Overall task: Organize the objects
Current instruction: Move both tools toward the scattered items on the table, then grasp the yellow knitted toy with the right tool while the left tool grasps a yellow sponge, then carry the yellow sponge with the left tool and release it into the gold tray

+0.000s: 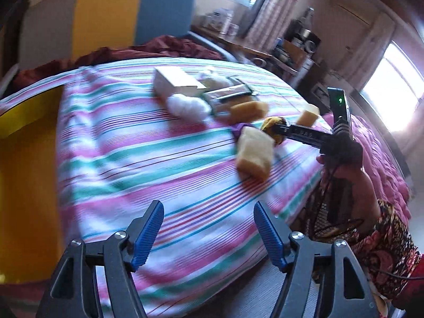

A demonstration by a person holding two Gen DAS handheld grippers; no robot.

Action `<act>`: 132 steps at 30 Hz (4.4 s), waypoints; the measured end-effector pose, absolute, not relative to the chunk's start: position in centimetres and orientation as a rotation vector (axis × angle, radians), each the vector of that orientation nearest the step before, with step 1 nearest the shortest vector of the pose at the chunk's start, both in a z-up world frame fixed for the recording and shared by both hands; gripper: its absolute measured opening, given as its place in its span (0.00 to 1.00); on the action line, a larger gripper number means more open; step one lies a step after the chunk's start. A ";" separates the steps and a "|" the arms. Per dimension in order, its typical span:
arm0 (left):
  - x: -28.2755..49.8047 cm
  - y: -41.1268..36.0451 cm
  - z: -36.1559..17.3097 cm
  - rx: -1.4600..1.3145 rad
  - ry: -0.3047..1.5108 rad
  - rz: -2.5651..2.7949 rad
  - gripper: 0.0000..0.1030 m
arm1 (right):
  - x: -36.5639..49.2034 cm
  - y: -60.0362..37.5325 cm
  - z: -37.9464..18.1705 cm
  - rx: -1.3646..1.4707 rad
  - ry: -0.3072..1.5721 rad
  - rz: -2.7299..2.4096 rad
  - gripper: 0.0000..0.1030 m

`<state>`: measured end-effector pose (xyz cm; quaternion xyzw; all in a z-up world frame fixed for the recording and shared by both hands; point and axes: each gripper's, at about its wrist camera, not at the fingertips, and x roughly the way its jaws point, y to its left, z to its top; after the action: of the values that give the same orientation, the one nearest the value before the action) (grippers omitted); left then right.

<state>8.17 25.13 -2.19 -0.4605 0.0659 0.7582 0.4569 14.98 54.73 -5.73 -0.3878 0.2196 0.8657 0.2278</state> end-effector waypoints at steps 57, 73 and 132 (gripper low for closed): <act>8.3 27.8 -5.6 -1.003 0.172 1.834 0.49 | 17.8 49.3 -6.4 -1.087 0.479 2.363 0.41; 4.5 18.5 -1.5 -0.950 0.016 2.098 0.49 | 17.2 45.6 -4.3 -1.075 0.393 2.446 0.40; -7.2 -0.6 -3.4 -1.282 -0.368 2.671 0.69 | -4.1 18.7 -2.1 -1.426 0.032 3.057 0.41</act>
<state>-7.16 -0.58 -3.38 -0.4281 -0.1229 0.8919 0.0780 -4.10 18.68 -2.06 -0.4198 0.0095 0.9002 -0.1155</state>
